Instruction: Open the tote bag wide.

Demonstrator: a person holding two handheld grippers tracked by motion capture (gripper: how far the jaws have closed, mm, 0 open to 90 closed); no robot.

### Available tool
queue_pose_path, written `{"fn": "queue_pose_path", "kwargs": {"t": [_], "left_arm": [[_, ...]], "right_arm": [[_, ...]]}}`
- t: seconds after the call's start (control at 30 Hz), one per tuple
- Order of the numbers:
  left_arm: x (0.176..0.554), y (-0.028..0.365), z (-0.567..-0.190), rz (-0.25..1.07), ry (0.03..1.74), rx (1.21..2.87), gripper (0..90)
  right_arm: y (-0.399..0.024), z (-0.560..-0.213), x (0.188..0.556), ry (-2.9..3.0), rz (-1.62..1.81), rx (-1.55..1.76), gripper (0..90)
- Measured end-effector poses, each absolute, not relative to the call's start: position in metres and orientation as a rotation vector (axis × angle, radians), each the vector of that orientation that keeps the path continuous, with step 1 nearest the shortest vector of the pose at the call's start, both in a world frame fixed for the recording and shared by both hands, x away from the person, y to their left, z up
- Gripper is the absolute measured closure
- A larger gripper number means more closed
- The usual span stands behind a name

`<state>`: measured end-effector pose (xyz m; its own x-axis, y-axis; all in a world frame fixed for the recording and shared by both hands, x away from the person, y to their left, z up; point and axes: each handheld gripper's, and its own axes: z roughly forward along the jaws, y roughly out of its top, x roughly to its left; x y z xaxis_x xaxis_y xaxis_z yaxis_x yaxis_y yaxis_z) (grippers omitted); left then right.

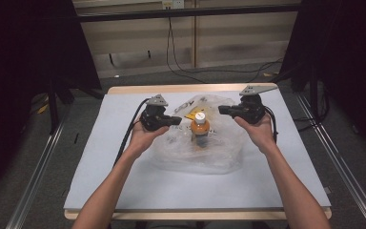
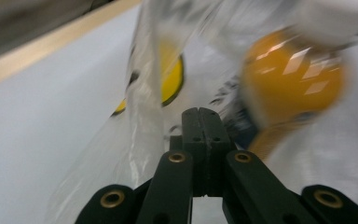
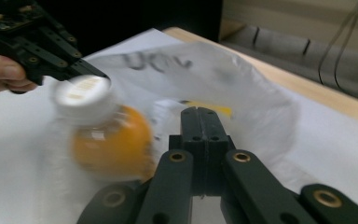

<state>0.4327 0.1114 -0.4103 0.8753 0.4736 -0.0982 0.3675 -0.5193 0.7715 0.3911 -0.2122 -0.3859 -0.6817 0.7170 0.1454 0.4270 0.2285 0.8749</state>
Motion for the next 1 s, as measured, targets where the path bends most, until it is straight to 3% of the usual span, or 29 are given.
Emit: {"fn": "queue_pose_path", "kwargs": {"t": [0.17, 0.27, 0.37, 0.5, 0.8, 1.0], "left_arm": [[0.446, 0.111, -0.455, 0.086, 0.686, 2.228, 90.0], [0.446, 0.116, -0.472, 0.068, 0.707, 2.285, 90.0], [0.447, 0.131, -0.483, 0.043, 0.772, 2.222, 90.0], [0.444, 0.143, -0.481, 0.075, 0.77, 2.246, 90.0], [0.44, 0.175, -0.484, 0.091, 0.812, 2.201, 90.0], [0.434, 0.175, -0.476, 0.074, 0.802, 2.173, 90.0]], "right_arm": [[-0.227, -0.448, 0.417, 2.289, 1.28, 1.257, 90.0], [-0.231, -0.461, 0.418, 2.306, 1.256, 1.289, 90.0], [-0.24, -0.479, 0.414, 2.329, 1.205, 1.329, 90.0], [-0.247, -0.492, 0.407, 2.34, 1.191, 1.345, 90.0], [-0.283, -0.493, 0.402, 2.264, 1.166, 1.413, 90.0], [-0.278, -0.485, 0.396, 2.271, 1.183, 1.378, 90.0]]}}
